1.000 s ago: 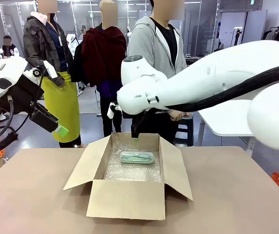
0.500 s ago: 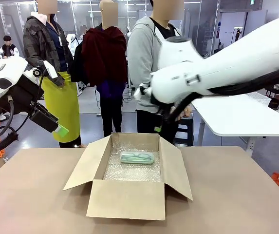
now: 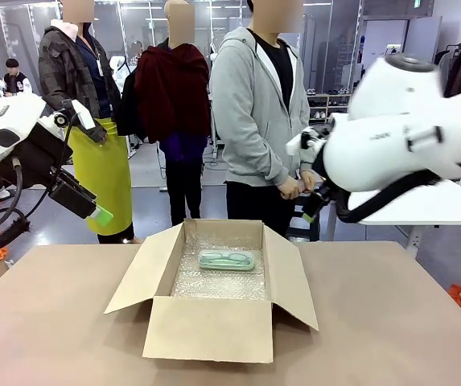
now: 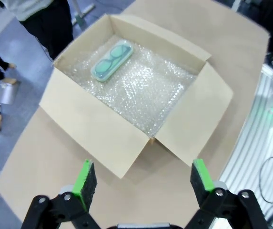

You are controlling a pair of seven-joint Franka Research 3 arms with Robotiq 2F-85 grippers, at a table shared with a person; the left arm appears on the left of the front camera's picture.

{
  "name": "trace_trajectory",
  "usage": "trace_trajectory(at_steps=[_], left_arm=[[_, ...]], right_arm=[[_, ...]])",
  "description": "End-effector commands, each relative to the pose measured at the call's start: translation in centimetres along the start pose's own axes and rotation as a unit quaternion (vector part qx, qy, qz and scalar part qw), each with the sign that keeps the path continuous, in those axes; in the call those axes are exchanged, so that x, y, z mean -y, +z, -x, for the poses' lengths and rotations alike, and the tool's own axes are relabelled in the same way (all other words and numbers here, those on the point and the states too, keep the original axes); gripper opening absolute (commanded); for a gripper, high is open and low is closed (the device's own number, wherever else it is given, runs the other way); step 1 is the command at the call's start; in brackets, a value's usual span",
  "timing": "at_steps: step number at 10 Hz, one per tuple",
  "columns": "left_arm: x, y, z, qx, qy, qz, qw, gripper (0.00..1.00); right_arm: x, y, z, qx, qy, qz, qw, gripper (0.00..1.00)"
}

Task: Pack the glasses set securely to prepare it for shipping.
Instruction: Put the Glasses case from the right side of the table into the Package Box.

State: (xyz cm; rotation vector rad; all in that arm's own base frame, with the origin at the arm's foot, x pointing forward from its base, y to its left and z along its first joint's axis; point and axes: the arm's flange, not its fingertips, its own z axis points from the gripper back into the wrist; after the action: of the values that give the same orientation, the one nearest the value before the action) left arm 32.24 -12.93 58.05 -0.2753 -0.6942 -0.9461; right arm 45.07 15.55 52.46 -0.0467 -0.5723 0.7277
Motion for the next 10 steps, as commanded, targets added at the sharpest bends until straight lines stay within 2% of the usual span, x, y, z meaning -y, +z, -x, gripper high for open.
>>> trace_trajectory(at_steps=[1, 2, 3, 5, 7, 10], left_arm=[[-0.1, 0.1, -0.1, 0.004, -0.001, -0.003, 1.000, 1.00], [-0.1, 0.1, -0.1, 0.004, -0.001, -0.003, 1.000, 1.00], [-0.1, 0.1, -0.1, 0.004, -0.001, -0.003, 1.000, 1.00], [-0.1, 0.1, -0.1, 0.004, -0.001, -0.003, 1.000, 1.00], [-0.1, 0.1, -0.1, 0.004, -0.001, -0.003, 1.000, 1.00], [-0.1, 0.1, -0.1, 0.004, -0.001, -0.003, 1.000, 1.00]], right_arm=[[0.3, 1.9, 5.2, 0.067, -0.065, -0.039, 0.995, 1.00], [1.8, 2.8, 7.6, 0.073, -0.098, -0.061, 0.991, 1.00], [3.0, 3.5, 9.6, 0.075, -0.132, -0.056, 0.987, 1.00], [3.6, 4.8, 12.4, 0.083, -0.159, -0.047, 0.983, 1.00], [3.6, 5.3, 13.3, 0.085, -0.153, -0.055, 0.983, 1.00], [4.7, 4.9, 12.3, 0.080, -0.171, -0.049, 0.981, 1.00]])
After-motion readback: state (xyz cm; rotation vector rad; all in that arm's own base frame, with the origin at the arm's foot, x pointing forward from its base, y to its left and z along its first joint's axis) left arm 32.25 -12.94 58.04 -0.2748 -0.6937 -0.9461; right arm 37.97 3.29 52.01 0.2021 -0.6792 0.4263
